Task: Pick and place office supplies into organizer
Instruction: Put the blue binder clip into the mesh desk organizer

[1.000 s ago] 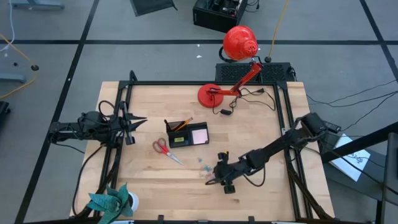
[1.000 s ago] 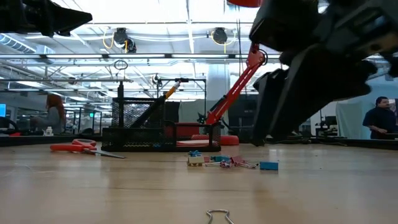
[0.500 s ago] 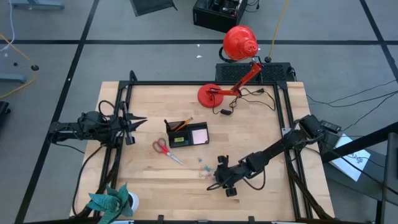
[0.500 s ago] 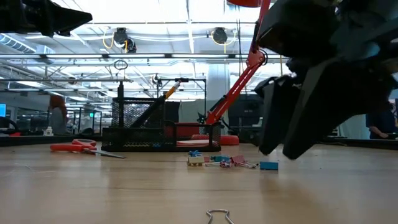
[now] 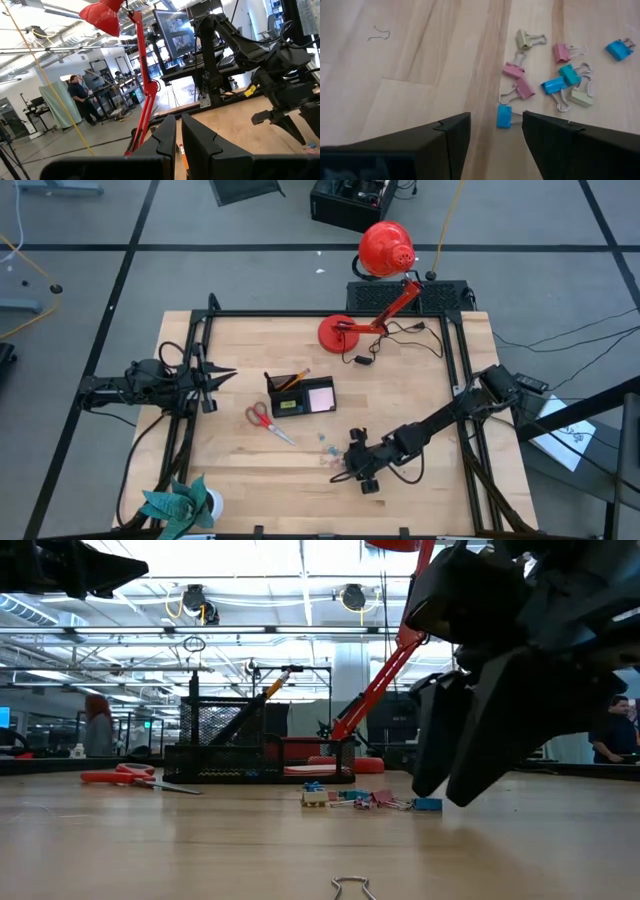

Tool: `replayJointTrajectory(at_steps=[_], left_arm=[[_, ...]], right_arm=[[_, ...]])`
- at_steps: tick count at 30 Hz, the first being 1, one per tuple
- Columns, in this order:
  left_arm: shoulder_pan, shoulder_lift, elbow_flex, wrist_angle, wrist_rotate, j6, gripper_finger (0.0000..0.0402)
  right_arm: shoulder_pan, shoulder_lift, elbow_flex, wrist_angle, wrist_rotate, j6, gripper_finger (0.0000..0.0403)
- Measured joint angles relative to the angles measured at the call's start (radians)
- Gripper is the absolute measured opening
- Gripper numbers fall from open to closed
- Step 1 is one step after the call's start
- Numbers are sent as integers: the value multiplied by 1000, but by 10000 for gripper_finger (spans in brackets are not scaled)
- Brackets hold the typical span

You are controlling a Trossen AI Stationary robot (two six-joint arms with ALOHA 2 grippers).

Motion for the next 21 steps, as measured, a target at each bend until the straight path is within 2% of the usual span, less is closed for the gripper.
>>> replayJointTrajectory(at_steps=[11, 21], left_arm=[[0, 0, 0, 0, 0, 0, 35], [0, 0, 0, -4, 0, 0, 35]], right_arm=[[1, 0, 0, 16, 107, -8, 171], [-1, 0, -64, 86, 76, 31, 171]])
